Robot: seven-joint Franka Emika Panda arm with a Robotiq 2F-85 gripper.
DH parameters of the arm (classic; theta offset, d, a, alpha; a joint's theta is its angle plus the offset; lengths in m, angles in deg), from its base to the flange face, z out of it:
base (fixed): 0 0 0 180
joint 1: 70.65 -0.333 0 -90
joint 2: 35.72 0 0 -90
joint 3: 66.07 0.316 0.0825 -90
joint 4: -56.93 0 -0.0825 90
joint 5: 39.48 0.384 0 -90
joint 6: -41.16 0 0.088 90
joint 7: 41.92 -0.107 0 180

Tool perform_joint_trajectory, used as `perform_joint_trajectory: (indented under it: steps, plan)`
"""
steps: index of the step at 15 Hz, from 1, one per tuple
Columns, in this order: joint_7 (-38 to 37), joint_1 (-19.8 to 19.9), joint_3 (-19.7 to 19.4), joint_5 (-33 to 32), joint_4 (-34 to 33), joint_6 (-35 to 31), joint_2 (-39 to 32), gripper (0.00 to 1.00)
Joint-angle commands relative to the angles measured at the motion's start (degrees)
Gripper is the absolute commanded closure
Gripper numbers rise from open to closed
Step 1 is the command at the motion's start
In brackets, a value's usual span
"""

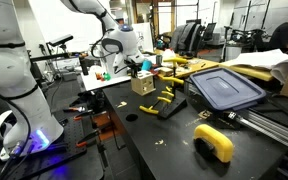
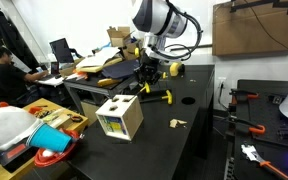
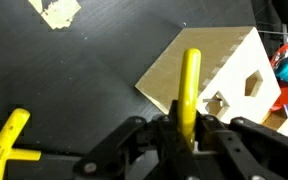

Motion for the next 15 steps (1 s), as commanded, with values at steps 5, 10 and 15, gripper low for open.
perform_joint_trajectory:
  steps: [5,10,15]
  plan:
    - [-22.03,-0.16,-0.08,-31.79,-0.53,10.41,6.82,0.98]
    - [-34.82,-1.31,0.63,-52.88,-14.00,26.57,2.04,0.98]
    - [-38.04,-4.29,1.97,-60.75,-25.73,38.04,-3.50,0.98]
